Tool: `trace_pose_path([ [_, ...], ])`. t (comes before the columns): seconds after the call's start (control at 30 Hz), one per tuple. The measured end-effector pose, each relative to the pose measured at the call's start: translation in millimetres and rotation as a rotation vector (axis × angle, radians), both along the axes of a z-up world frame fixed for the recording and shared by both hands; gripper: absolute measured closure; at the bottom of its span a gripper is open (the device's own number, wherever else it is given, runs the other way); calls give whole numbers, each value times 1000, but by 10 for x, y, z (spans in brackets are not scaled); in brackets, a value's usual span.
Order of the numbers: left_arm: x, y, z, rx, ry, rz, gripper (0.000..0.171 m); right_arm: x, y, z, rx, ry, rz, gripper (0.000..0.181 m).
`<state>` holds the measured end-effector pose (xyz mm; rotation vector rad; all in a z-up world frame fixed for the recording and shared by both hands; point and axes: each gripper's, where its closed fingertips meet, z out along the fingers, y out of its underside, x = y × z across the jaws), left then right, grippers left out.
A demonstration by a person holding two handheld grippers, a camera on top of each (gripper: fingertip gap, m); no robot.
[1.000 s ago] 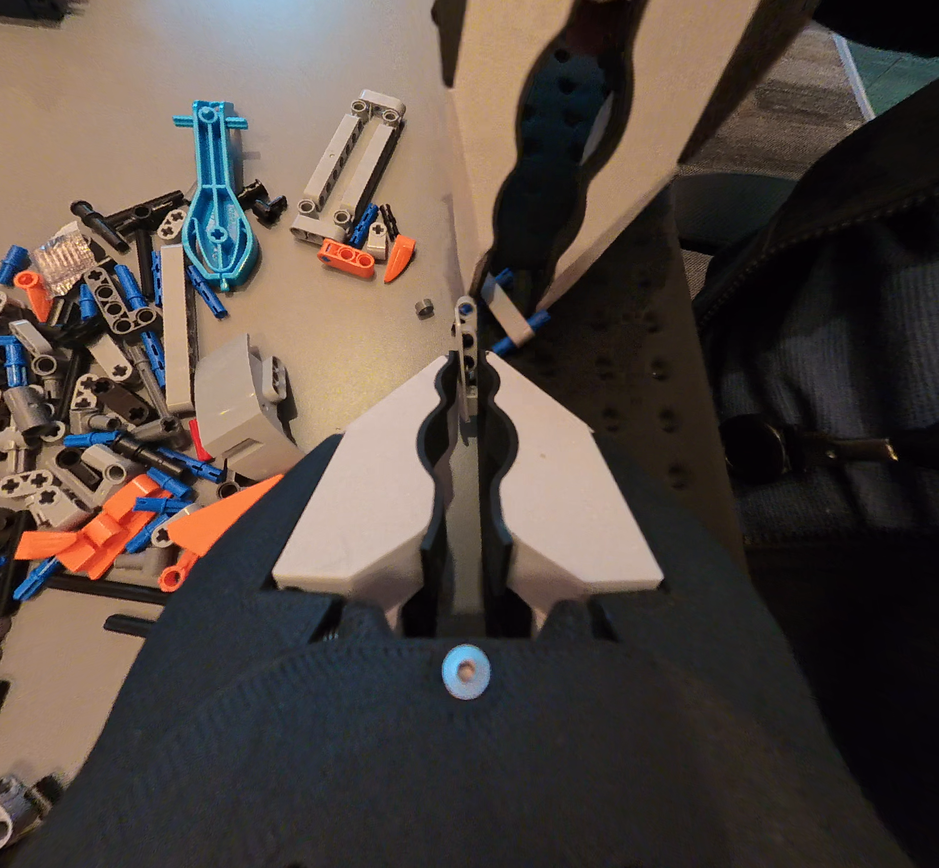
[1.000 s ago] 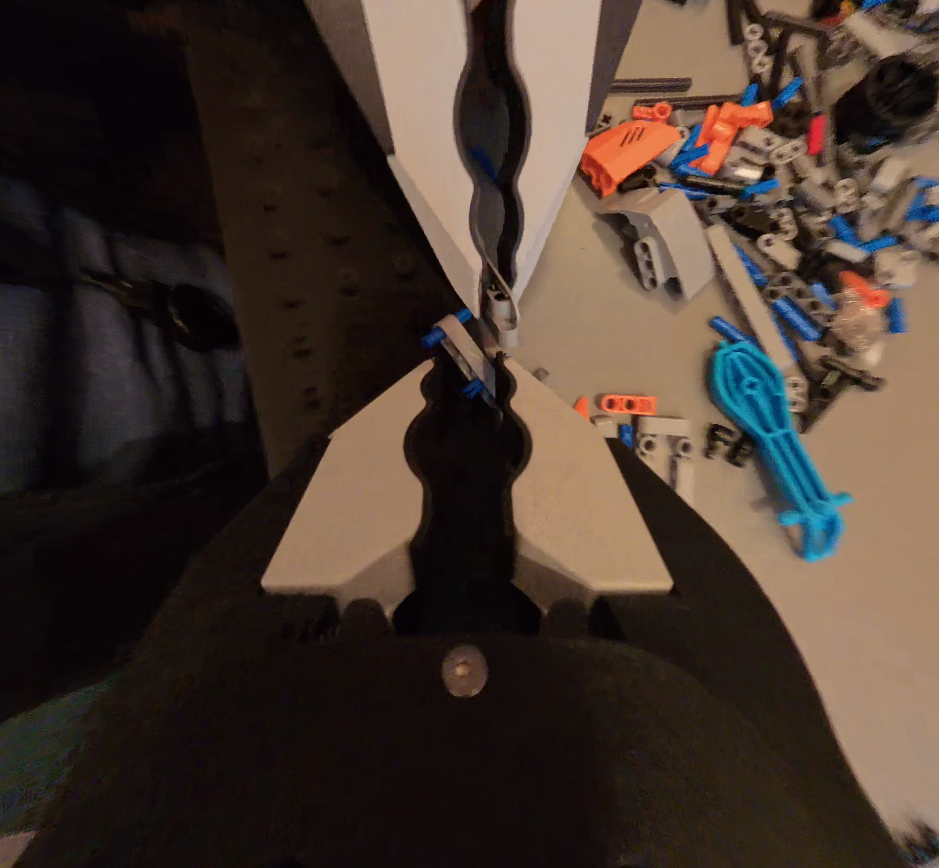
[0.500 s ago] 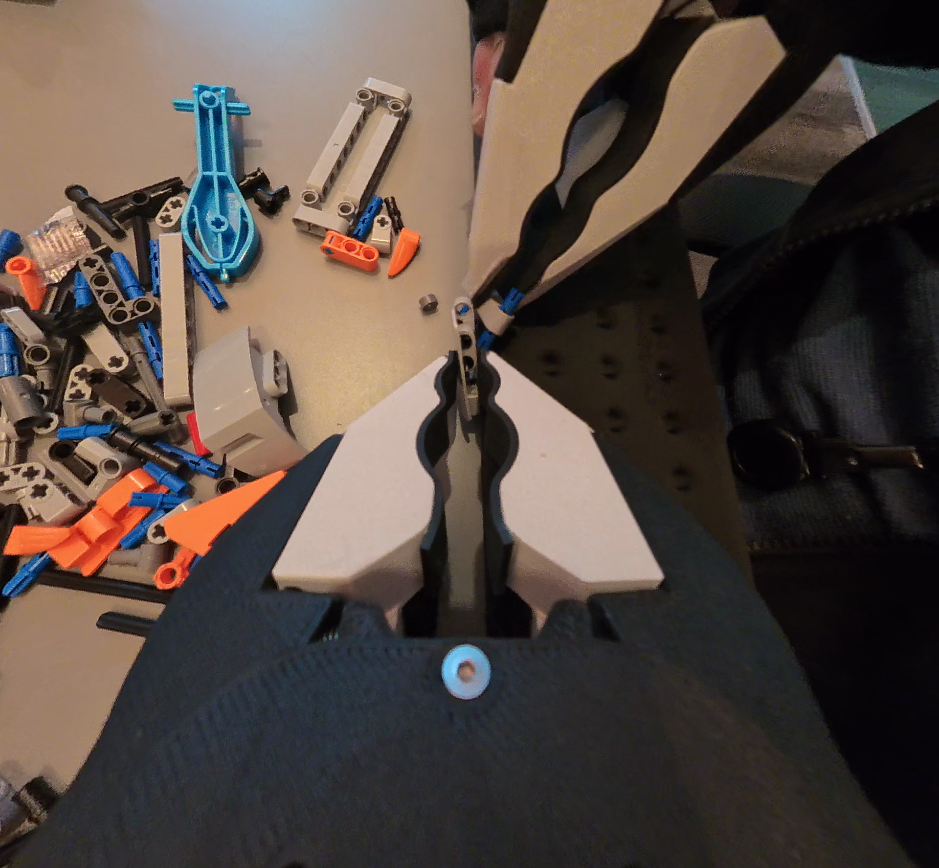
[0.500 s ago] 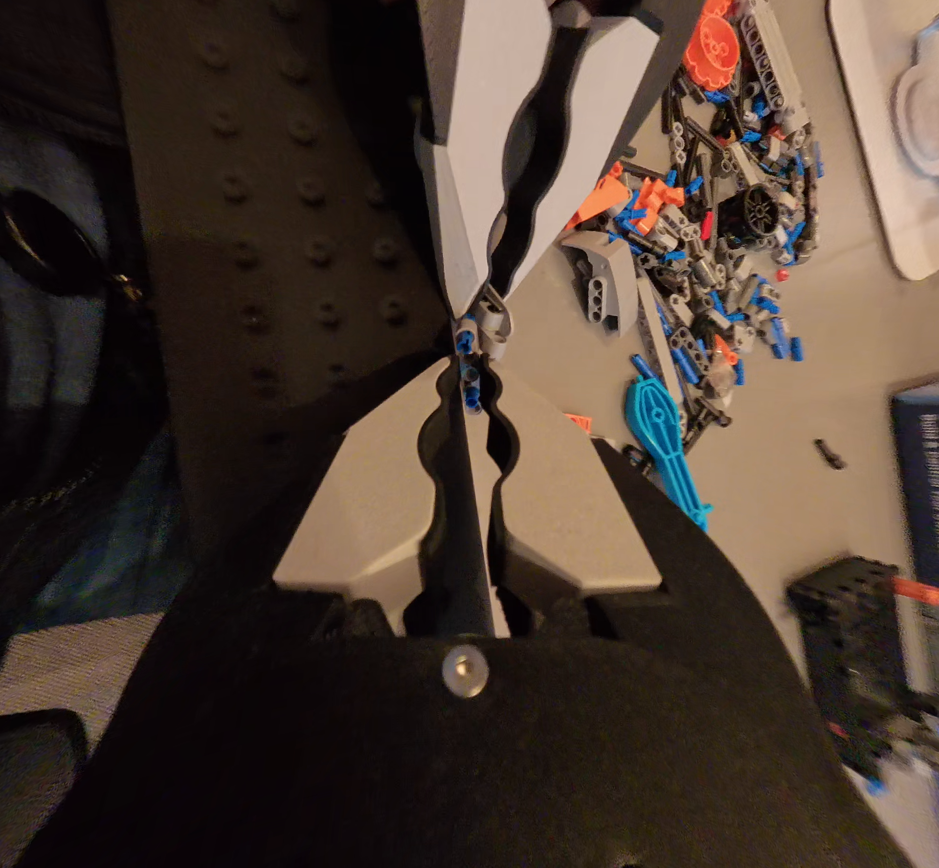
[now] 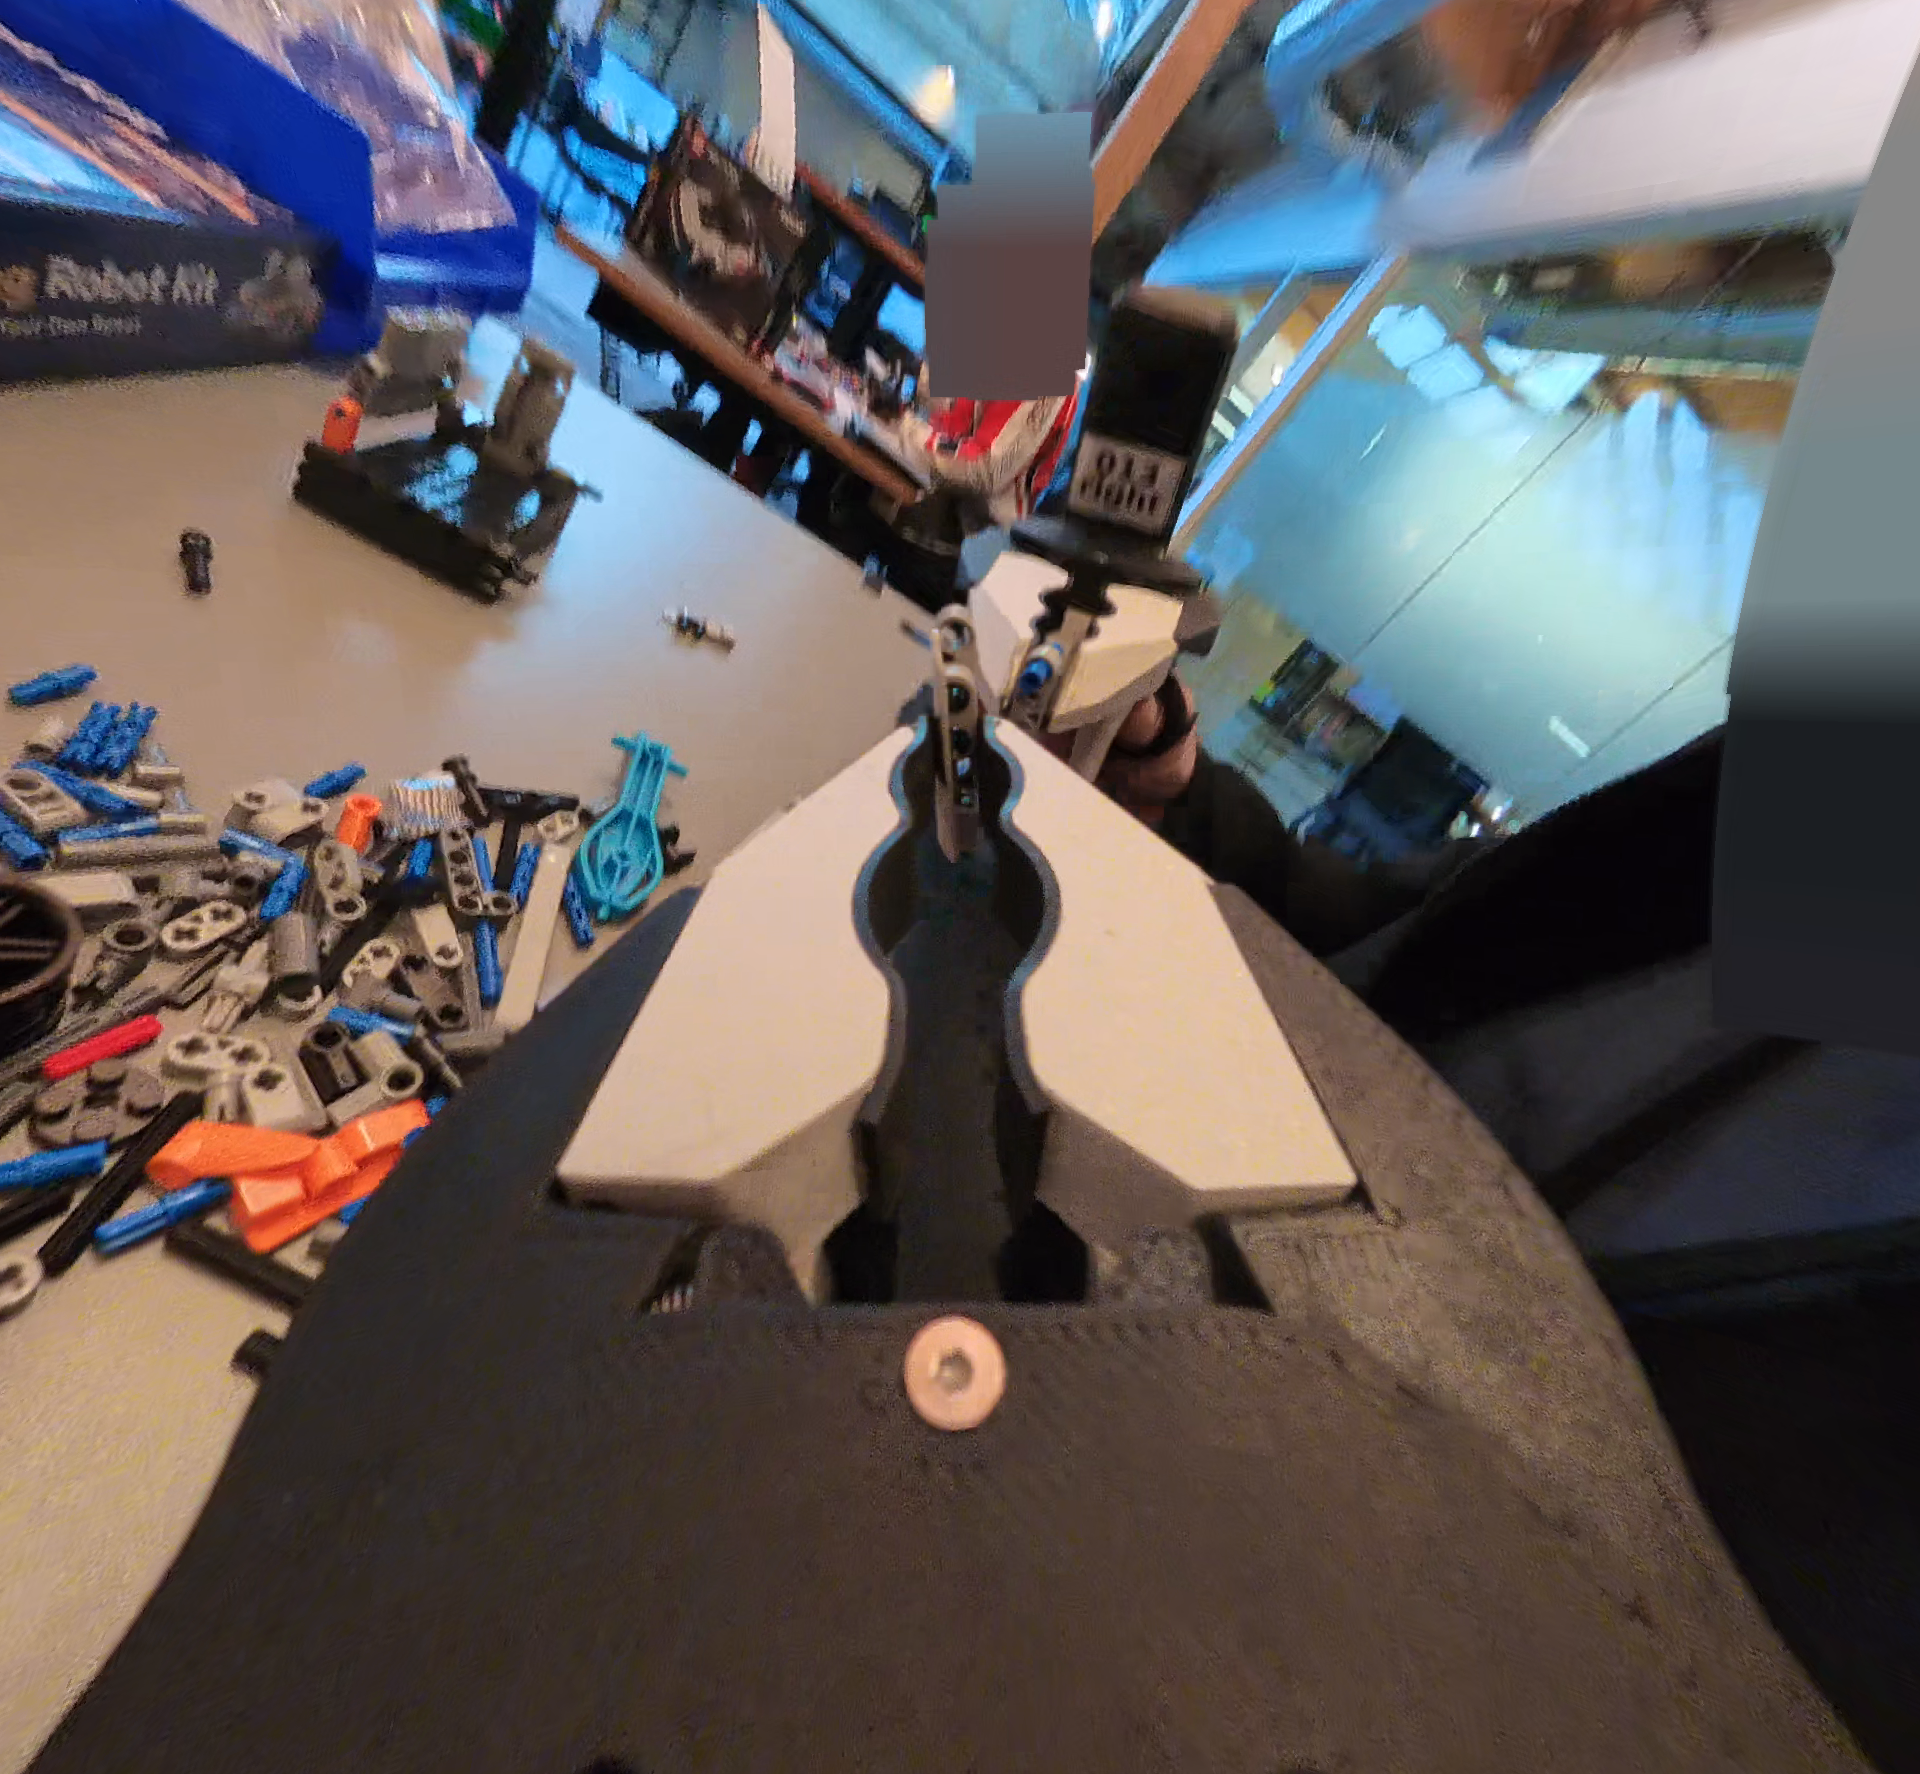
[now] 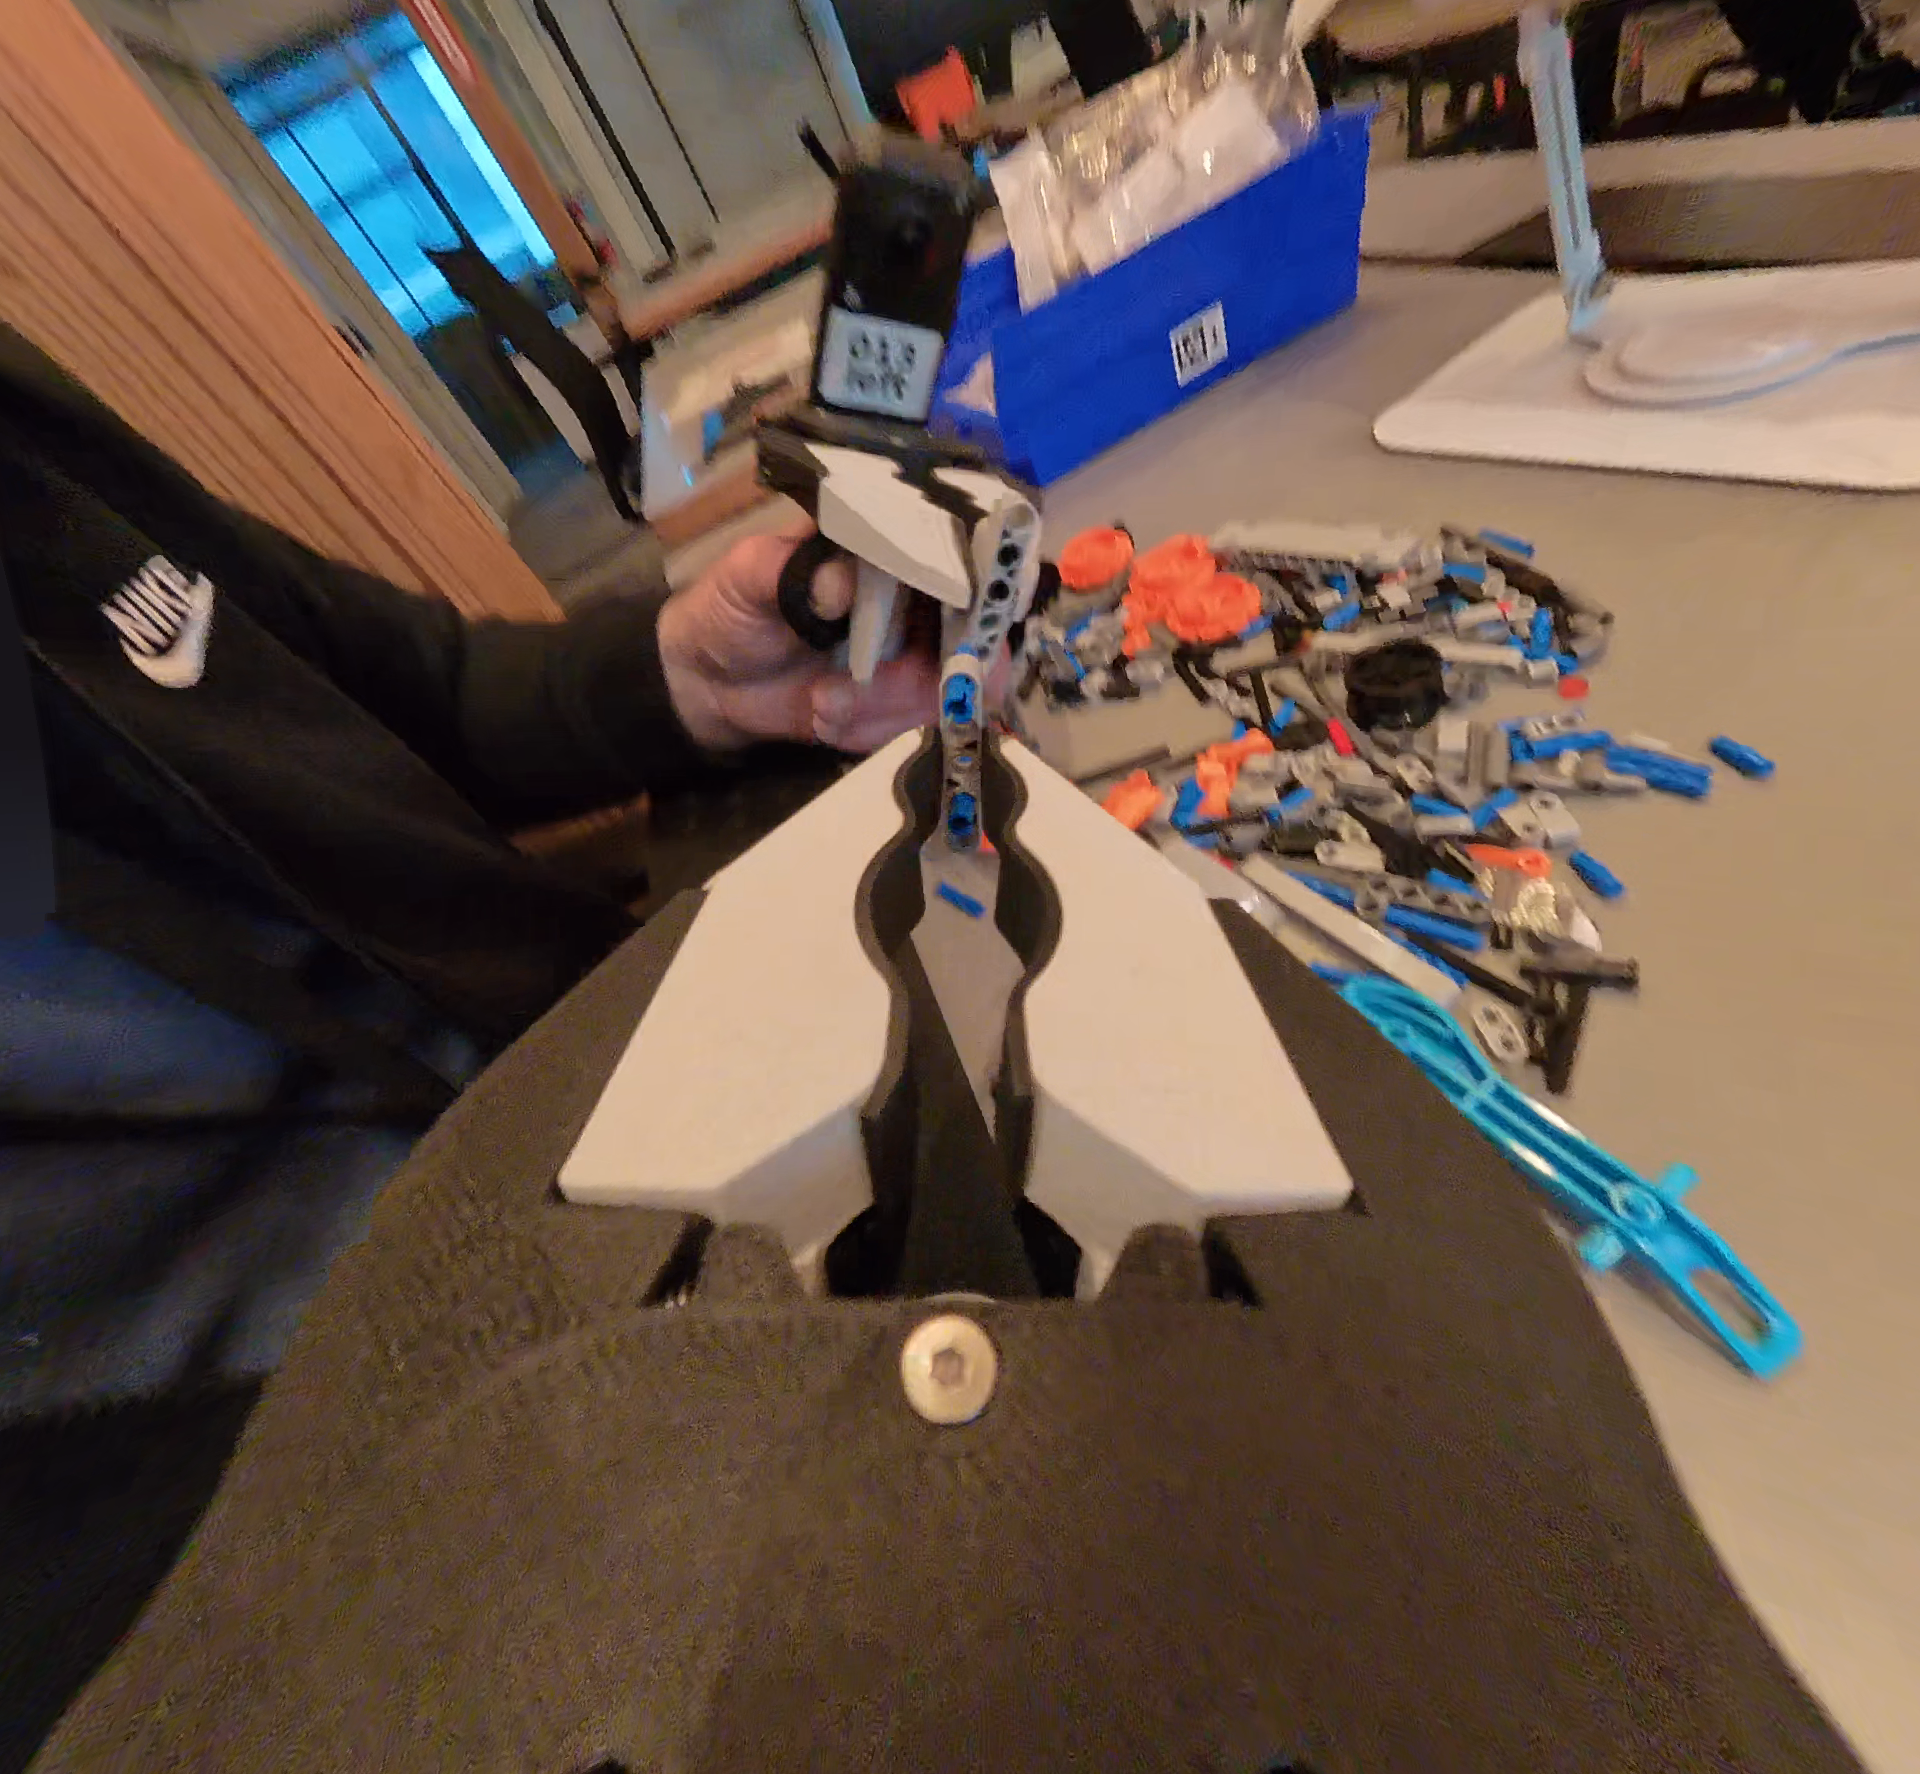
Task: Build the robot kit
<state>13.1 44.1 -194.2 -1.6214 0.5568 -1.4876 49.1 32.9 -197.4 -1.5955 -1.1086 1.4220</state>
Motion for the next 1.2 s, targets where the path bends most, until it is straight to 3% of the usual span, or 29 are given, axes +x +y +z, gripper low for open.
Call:
trace_pose_path([
  [0.3,-25,-65,287,77,-149,-32,167,-258,60,399,-43,220,-9,177],
  [0.77,-16,-58,247,135,-112,-26,167,-332,110,356,-11,197,14,177],
  [1.2,-2,-45,259,179,-85,16,167,-377,151,438,41,273,-57,177],
])
